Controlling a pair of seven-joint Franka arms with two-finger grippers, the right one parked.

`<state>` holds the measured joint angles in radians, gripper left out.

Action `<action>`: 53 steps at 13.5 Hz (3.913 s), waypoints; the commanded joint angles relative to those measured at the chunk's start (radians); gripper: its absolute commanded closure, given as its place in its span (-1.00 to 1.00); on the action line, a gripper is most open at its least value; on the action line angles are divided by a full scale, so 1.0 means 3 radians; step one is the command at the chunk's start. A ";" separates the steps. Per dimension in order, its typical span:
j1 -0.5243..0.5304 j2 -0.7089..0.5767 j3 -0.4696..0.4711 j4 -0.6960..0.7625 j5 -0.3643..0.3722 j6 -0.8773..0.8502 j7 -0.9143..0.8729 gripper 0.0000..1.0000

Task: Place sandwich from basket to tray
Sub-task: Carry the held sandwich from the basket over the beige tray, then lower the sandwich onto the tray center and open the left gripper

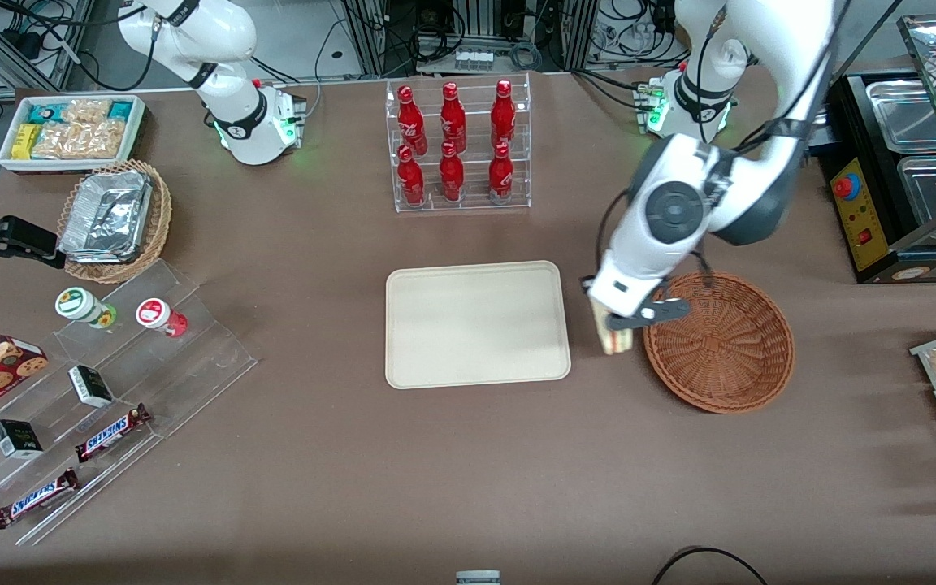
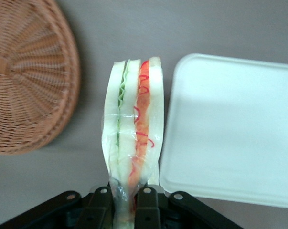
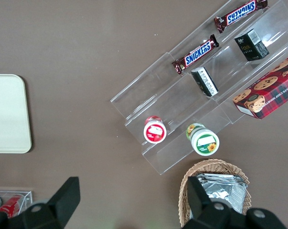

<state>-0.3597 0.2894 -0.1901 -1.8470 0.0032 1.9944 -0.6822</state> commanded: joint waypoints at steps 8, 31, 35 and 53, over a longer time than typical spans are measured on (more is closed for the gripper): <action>-0.0647 0.1167 0.0035 0.1293 -0.0154 -0.0231 -0.0195 1.00; -0.0959 0.1720 0.0066 0.1642 0.0045 0.0183 -0.0814 -0.37; -0.0984 0.1715 0.0066 0.1637 0.0061 0.0188 -0.0825 -1.00; -0.0607 0.1050 0.0086 0.2087 0.0107 -0.1013 0.0054 -1.00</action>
<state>-0.5645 0.6525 -0.1617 -1.2017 0.0207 1.7277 -0.6999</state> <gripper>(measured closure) 0.000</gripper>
